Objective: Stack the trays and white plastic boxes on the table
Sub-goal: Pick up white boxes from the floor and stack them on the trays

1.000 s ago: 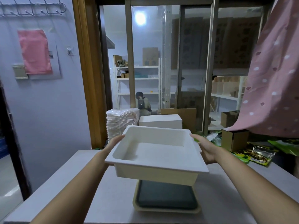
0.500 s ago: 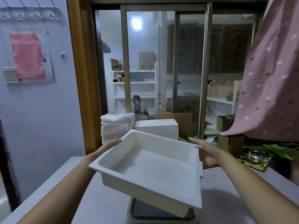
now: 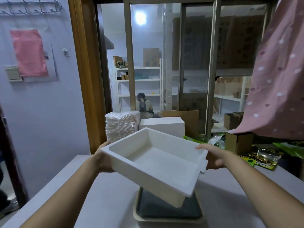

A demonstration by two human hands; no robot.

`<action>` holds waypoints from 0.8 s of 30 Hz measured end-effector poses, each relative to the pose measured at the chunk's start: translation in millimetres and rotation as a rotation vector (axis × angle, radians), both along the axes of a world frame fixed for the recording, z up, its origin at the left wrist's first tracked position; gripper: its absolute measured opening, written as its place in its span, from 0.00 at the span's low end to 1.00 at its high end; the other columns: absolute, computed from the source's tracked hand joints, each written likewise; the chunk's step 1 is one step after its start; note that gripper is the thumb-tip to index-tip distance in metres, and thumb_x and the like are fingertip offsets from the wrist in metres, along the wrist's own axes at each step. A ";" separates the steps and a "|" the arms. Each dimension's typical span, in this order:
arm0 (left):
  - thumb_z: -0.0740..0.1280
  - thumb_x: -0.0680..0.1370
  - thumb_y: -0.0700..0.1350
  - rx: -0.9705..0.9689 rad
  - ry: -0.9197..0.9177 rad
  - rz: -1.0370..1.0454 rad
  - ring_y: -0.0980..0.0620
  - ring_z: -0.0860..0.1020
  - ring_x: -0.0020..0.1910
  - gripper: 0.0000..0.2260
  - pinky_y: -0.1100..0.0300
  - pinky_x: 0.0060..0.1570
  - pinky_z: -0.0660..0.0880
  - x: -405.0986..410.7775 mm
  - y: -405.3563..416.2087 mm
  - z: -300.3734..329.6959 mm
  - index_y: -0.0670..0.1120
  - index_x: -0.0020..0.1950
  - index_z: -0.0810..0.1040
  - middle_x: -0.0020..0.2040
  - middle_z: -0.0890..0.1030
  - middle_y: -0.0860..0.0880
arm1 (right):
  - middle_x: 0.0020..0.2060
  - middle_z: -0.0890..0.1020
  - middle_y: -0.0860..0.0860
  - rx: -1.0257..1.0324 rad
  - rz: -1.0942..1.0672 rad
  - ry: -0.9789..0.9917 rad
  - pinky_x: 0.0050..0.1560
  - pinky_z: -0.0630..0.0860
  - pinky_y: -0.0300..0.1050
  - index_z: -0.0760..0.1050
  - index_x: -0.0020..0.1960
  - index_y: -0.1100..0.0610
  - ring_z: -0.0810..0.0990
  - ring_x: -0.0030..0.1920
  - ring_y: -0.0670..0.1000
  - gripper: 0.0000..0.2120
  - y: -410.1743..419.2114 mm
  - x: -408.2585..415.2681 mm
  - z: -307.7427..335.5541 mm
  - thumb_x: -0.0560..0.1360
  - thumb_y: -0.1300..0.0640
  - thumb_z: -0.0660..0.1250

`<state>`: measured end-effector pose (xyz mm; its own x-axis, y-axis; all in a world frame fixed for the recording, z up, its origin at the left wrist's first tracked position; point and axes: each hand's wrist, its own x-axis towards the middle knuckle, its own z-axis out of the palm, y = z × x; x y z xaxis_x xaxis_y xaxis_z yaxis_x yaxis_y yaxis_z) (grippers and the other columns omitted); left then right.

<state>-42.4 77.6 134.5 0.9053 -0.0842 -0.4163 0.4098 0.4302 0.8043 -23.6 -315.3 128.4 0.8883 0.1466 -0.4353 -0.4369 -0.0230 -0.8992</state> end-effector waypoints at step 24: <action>0.64 0.72 0.52 0.302 -0.057 0.096 0.43 0.76 0.48 0.18 0.50 0.51 0.74 4.8 -71.6 12.2 0.42 0.57 0.72 0.51 0.77 0.42 | 0.54 0.80 0.60 0.067 -0.250 -0.099 0.53 0.79 0.56 0.74 0.57 0.57 0.80 0.53 0.61 0.23 31.8 -17.8 -4.9 0.72 0.40 0.66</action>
<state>-37.7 6.0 146.8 0.9257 0.1228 -0.3577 0.3294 0.2031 0.9221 -41.4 -283.5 123.5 0.9383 -0.0572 -0.3411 -0.3312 0.1350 -0.9338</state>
